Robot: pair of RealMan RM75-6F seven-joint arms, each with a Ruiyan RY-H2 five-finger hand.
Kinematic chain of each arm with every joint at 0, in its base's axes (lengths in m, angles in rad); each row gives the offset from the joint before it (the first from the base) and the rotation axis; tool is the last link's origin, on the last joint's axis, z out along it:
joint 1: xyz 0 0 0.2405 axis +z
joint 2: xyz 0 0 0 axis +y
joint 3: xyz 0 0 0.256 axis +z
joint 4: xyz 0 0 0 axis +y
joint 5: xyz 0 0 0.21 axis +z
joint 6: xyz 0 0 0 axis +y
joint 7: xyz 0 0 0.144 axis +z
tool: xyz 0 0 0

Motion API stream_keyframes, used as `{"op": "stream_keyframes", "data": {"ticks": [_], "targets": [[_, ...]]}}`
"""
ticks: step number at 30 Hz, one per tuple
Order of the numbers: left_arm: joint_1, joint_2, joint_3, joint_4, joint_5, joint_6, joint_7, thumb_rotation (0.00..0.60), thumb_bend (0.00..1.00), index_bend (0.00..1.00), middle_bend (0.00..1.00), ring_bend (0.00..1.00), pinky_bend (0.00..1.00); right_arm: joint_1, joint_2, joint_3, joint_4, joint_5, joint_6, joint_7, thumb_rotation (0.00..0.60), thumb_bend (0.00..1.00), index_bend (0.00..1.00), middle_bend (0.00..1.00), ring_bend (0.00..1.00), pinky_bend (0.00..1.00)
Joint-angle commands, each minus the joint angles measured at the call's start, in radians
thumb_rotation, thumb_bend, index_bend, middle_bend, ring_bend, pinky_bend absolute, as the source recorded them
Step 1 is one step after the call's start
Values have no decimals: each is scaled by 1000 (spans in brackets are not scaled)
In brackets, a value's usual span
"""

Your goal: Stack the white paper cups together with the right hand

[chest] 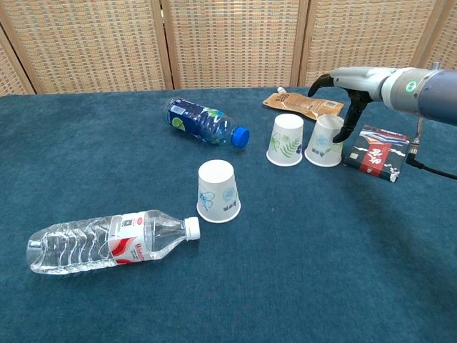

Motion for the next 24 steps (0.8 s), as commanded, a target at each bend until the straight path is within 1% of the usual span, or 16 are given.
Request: {"op": "stream_keyframes", "data": {"ticks": [1, 8, 13, 16, 19, 22, 24], "targets": [[1, 4, -1, -2, 0, 3, -6, 600, 115, 42, 0, 0, 103, -27, 42, -7, -82, -6, 51, -14, 600, 142, 173, 0, 0, 100], [4, 12, 3, -8, 3, 4, -16, 600, 115, 42, 0, 0, 103, -93, 141, -38, -325, -41, 167, -61, 600, 141, 203, 0, 0, 100], [10, 22, 12, -17, 16, 13, -25, 600, 116, 42, 0, 0, 103, -128, 186, -66, -513, -85, 254, -114, 600, 142, 213, 0, 0, 100], [14, 29, 15, -24, 22, 19, -36, 600, 115, 42, 0, 0, 103, -133, 190, -76, -586, -95, 280, -144, 600, 142, 227, 0, 0, 100], [15, 36, 19, -28, 24, 18, -41, 600, 115, 42, 0, 0, 103, -131, 183, -82, -629, -101, 296, -171, 600, 142, 247, 0, 0, 100], [19, 45, 24, -39, 26, 16, -41, 600, 116, 41, 0, 0, 103, -120, 157, -89, -683, -112, 311, -208, 600, 142, 279, 0, 0, 101], [20, 48, 26, -43, 29, 16, -44, 600, 116, 41, 0, 0, 103, -111, 138, -87, -694, -107, 320, -232, 600, 142, 301, 0, 0, 102]]}}
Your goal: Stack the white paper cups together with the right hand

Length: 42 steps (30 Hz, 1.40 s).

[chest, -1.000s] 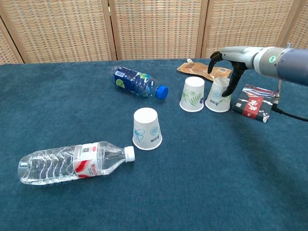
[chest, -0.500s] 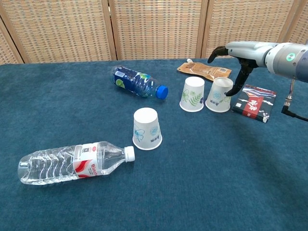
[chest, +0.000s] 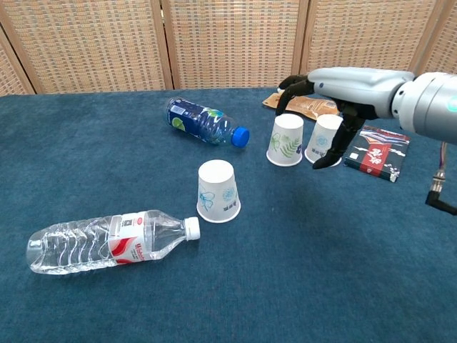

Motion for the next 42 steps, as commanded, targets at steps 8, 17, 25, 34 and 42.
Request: {"op": "stream_keyframes", "data": {"ticks": [8, 17, 25, 34, 42], "targets": [[1, 7, 6, -5, 4, -7, -10, 600, 115, 42, 0, 0, 103, 61, -104, 13, 5, 58, 5, -96, 600, 142, 344, 0, 0, 110], [-3, 7, 3, 0, -14, -26, -10, 600, 116, 41, 0, 0, 103, 121, -170, 41, 59, 113, -29, -122, 600, 142, 344, 0, 0, 110], [-6, 5, 3, 4, -20, -37, -12, 600, 115, 42, 0, 0, 103, 177, -234, 52, 141, 166, -70, -138, 600, 142, 342, 0, 0, 110], [-9, 8, -4, 10, -44, -53, -26, 600, 116, 42, 0, 0, 103, 221, -296, 56, 247, 209, -113, -131, 600, 142, 340, 0, 0, 110], [-12, 7, -7, 15, -54, -60, -33, 600, 116, 43, 0, 0, 103, 227, -345, 50, 336, 186, -130, -77, 600, 142, 510, 4, 0, 126]]}}
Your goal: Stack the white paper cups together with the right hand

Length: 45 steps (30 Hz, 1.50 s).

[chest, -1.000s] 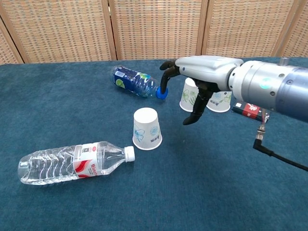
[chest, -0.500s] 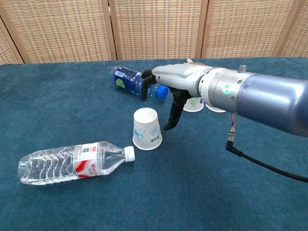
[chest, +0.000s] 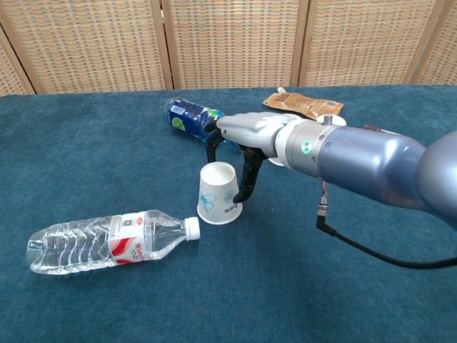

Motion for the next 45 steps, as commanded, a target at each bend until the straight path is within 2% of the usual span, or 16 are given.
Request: {"op": "stream_keyframes", "data": {"ticks": [1, 6, 16, 23, 28, 36, 45], "targets": [[-1, 0, 0, 1, -2, -2, -1, 600, 116, 43, 0, 0, 103, -1, -18, -2, 27, -21, -2, 26, 600, 141, 537, 8, 0, 128], [-3, -3, 2, 1, -3, -8, 2, 600, 115, 45, 0, 0, 103, -2, 0, 4, 11, -35, 8, 31, 600, 142, 560, 16, 0, 127], [-2, -2, 2, 0, -1, -3, 1, 600, 116, 45, 0, 0, 103, -2, 98, 30, -90, 1, 59, -30, 600, 142, 559, 16, 0, 127], [4, 4, 1, -6, 5, 11, -3, 600, 116, 45, 0, 0, 102, -7, 229, 63, -173, 57, 111, -89, 600, 142, 559, 16, 0, 127], [5, 4, 4, -7, 6, 11, -1, 600, 115, 45, 0, 0, 102, -21, 311, 88, -206, 88, 124, -78, 600, 142, 558, 16, 0, 127], [6, 0, 6, -11, 23, 23, 11, 600, 116, 45, 0, 0, 102, -42, 404, 103, -150, 155, 86, -22, 600, 142, 558, 16, 0, 127], [1, -11, 7, -4, 32, 20, 33, 600, 117, 48, 0, 0, 102, -47, 381, 73, 12, 182, -17, 58, 600, 142, 558, 17, 0, 127]]}}
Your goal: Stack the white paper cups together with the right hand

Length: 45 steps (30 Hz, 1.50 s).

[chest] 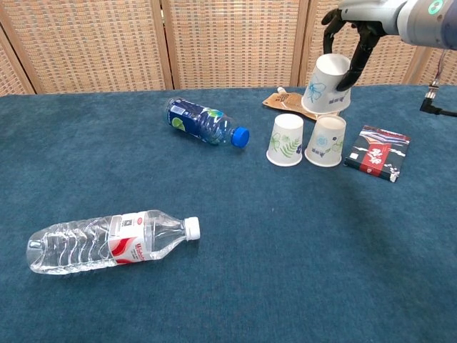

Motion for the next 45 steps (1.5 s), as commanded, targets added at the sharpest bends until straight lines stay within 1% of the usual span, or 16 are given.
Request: {"op": "stream_keyframes", "data": {"ticks": [1, 4, 10, 21, 24, 27, 29, 32, 40, 45], "targets": [[-1, -4, -1, 2, 1, 1, 11, 600, 117, 48, 0, 0, 102, 0, -20, -12, 64, 1, -49, 45, 600, 142, 558, 17, 0, 127], [-2, -9, -2, 2, 0, 0, 21, 600, 117, 48, 0, 0, 102, 3, -32, -13, 99, -13, -73, 76, 600, 142, 559, 17, 0, 127], [-6, -15, -2, 9, -3, -8, 31, 600, 118, 48, 0, 0, 102, 9, -47, -14, 136, -37, -99, 119, 600, 142, 558, 17, 0, 127], [-10, -21, -1, 14, -6, -16, 39, 600, 119, 48, 0, 0, 102, 13, -71, -23, 170, -51, -120, 157, 600, 142, 557, 17, 0, 126], [-10, -21, -1, 14, -6, -18, 39, 600, 118, 48, 0, 0, 102, 14, -75, -25, 177, -54, -123, 163, 600, 142, 523, 7, 0, 124], [-11, -21, -1, 16, -9, -19, 39, 600, 119, 48, 0, 0, 101, 14, -77, -26, 179, -65, -118, 172, 600, 142, 439, 0, 0, 116], [-11, -21, -2, 16, -9, -19, 39, 600, 120, 48, 0, 0, 101, 14, -75, -25, 175, -69, -114, 174, 600, 142, 365, 0, 0, 108], [-12, -21, -1, 16, -9, -20, 38, 600, 120, 48, 0, 0, 101, 13, -67, -25, 163, -75, -106, 175, 600, 141, 310, 0, 0, 105], [-9, -16, 0, 11, -5, -13, 33, 600, 120, 48, 0, 0, 101, -1, -13, -35, 80, -60, -57, 137, 600, 141, 279, 0, 0, 95], [-7, -10, 2, 8, -1, -8, 23, 600, 120, 48, 0, 0, 101, -37, 49, -46, -8, -74, 5, 122, 600, 141, 262, 0, 0, 85]]}}
